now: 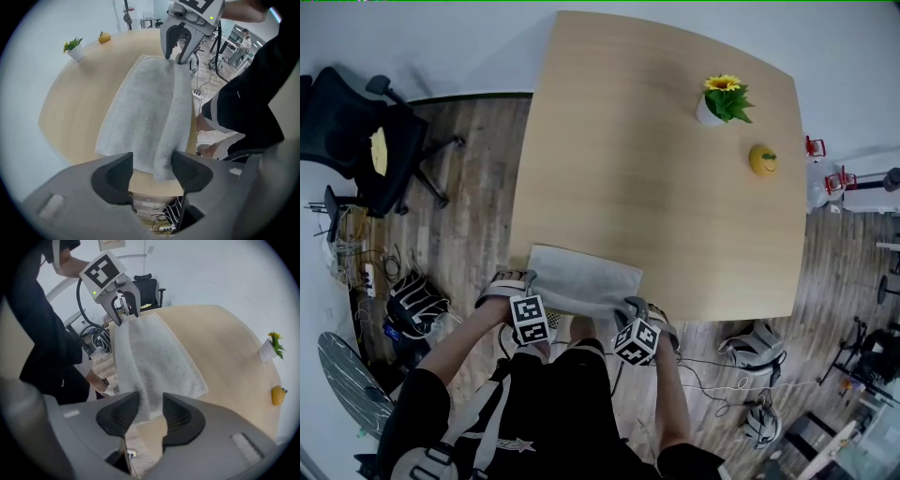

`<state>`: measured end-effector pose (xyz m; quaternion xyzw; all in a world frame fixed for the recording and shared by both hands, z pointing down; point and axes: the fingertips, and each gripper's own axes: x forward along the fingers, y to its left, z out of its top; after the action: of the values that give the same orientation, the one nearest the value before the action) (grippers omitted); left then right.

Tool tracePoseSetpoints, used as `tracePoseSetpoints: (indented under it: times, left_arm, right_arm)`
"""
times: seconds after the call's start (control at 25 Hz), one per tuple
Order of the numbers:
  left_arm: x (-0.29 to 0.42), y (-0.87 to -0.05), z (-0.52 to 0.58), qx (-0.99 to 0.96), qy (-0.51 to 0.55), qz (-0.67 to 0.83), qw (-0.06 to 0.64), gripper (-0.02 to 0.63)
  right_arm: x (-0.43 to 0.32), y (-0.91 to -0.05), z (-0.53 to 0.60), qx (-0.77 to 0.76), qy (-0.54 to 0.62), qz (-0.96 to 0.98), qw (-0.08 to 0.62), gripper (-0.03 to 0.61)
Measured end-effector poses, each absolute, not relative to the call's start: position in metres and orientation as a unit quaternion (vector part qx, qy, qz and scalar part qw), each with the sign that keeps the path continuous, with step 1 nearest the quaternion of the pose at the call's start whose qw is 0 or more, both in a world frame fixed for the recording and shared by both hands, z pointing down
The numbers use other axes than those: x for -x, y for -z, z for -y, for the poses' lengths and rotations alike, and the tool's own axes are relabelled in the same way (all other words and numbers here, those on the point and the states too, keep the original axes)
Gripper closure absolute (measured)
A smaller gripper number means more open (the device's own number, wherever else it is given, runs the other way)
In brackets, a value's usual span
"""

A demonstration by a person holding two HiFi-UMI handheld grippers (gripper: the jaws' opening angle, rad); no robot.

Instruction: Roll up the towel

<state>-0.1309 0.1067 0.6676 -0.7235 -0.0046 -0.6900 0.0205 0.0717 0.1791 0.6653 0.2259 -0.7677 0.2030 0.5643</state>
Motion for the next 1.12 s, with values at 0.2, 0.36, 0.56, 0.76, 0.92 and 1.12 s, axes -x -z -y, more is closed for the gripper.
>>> tracePoseSetpoints:
  times: [0.2,0.36,0.56,0.76,0.92,1.12]
  left_arm:
    - [0.132,-0.665,-0.096,0.727,0.686,-0.022,0.036,0.265]
    - [0.131,-0.662,-0.096,0.731,0.680,-0.033,0.051,0.265]
    - [0.133,-0.656,-0.098,0.736,0.672,-0.053,0.062,0.274]
    - [0.135,-0.646,-0.097,0.738,0.666,-0.072,0.080,0.287]
    - [0.138,-0.638,-0.096,0.743,0.657,-0.091,0.087,0.313]
    - [0.142,-0.628,-0.104,0.749,0.648,-0.101,0.093,0.322]
  right_arm:
    - [-0.079,-0.664,-0.168,-0.256,-0.173,0.762,0.568,0.324]
    - [-0.080,-0.662,-0.168,-0.264,-0.160,0.760,0.572,0.321]
    - [-0.081,-0.657,-0.170,-0.276,-0.140,0.759,0.572,0.322]
    - [-0.084,-0.647,-0.173,-0.295,-0.126,0.755,0.572,0.323]
    - [-0.085,-0.640,-0.177,-0.307,-0.118,0.752,0.571,0.326]
    - [-0.077,-0.630,-0.187,-0.315,-0.107,0.755,0.565,0.331]
